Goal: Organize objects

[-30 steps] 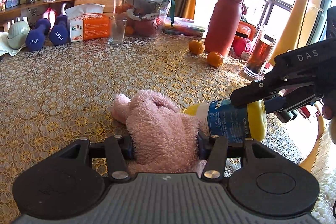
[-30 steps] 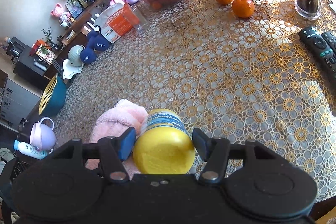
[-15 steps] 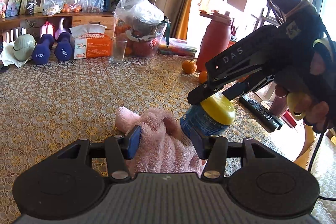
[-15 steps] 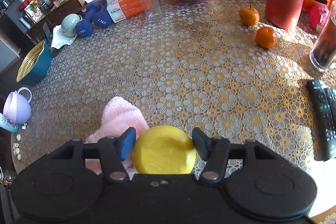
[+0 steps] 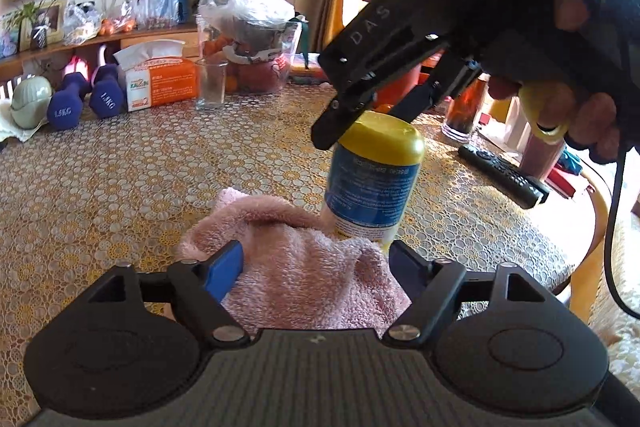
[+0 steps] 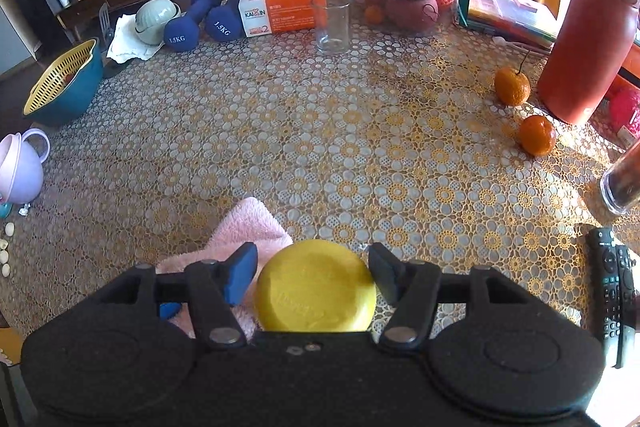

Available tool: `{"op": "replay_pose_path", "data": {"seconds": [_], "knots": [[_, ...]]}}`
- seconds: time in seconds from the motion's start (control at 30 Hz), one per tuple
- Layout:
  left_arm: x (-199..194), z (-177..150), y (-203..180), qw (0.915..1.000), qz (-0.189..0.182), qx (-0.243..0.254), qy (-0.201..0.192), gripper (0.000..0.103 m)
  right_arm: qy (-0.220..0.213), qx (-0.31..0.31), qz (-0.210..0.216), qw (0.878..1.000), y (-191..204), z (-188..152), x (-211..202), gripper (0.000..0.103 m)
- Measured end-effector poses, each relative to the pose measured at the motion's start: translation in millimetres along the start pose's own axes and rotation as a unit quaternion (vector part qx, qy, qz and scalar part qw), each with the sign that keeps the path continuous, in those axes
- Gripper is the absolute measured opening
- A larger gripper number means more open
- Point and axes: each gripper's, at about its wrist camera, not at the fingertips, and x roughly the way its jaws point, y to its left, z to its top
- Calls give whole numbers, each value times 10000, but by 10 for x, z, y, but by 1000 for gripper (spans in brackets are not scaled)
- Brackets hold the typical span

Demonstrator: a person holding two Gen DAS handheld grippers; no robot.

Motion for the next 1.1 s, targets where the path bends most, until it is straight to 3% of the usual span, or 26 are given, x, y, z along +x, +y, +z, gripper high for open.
{"op": "replay_pose_path", "data": {"seconds": [0.07, 0.17, 0.4, 0.47, 0.67, 0.83, 0.93, 0.97, 1.1], "knots": [[119, -15, -91, 9990, 92, 398, 158, 91, -12, 10, 27, 10000, -16, -2, -1, 64], [280, -96, -192, 9943, 467, 911, 294, 91, 4, 38, 90, 10000, -36, -8, -5, 66], [435, -168, -220, 9903, 618, 1182, 389, 90, -44, 81, 256, 9996, -103, -8, -21, 74], [428, -158, -200, 9910, 667, 1101, 372, 76, -27, 45, 299, 9995, -110, -7, -16, 75], [358, -161, -198, 9914, 710, 1076, 239, 62, 111, -267, 389, 9988, -142, -42, -35, 80], [308, -148, -153, 9927, 715, 959, 171, 55, 180, -671, 225, 9973, -156, -147, -33, 80], [264, -101, -91, 9951, 685, 703, 152, 50, 159, -840, 109, 9963, -179, -211, -37, 72], [233, -84, -84, 9956, 673, 643, 119, 38, 92, -840, 139, 9963, -193, -225, -61, 65], [85, 15, -125, 9974, 517, 495, -85, 35, -84, -512, 50, 9986, -301, -210, -100, 64]]}}
